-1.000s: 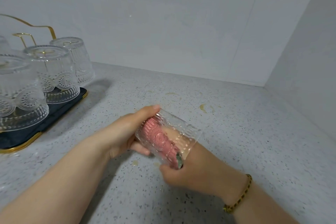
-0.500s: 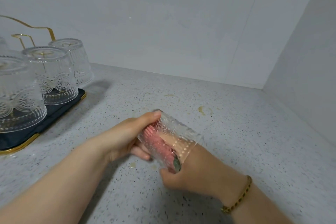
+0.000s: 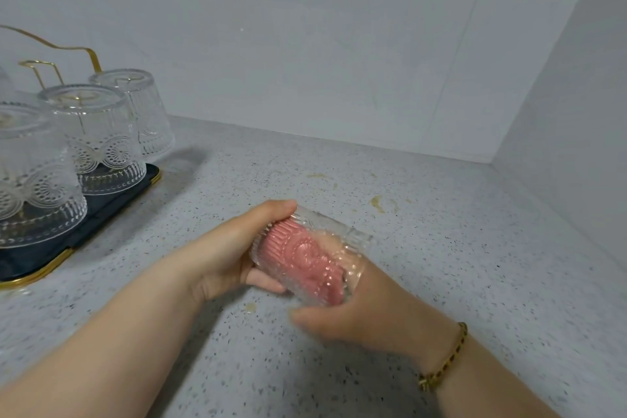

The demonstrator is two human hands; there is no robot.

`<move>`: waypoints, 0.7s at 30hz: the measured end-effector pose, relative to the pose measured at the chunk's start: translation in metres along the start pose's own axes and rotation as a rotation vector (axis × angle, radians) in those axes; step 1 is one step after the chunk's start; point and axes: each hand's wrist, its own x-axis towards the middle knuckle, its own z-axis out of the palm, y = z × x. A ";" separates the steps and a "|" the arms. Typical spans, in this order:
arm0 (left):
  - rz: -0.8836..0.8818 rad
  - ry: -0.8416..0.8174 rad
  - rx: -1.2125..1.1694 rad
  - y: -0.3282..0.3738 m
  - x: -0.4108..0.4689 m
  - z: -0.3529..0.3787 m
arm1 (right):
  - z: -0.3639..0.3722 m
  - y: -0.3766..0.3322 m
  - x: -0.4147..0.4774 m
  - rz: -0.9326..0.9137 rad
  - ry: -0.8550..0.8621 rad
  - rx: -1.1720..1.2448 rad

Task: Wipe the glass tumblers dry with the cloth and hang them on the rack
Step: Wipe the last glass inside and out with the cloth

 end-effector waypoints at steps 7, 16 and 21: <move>0.074 -0.177 -0.083 0.003 -0.001 -0.008 | -0.012 -0.004 0.002 -0.014 0.101 0.430; 0.016 0.029 0.104 0.000 -0.001 0.004 | -0.002 -0.004 -0.002 0.008 0.068 -0.121; 0.037 -0.085 -0.008 0.004 -0.002 -0.002 | -0.009 -0.012 -0.003 0.004 0.099 0.212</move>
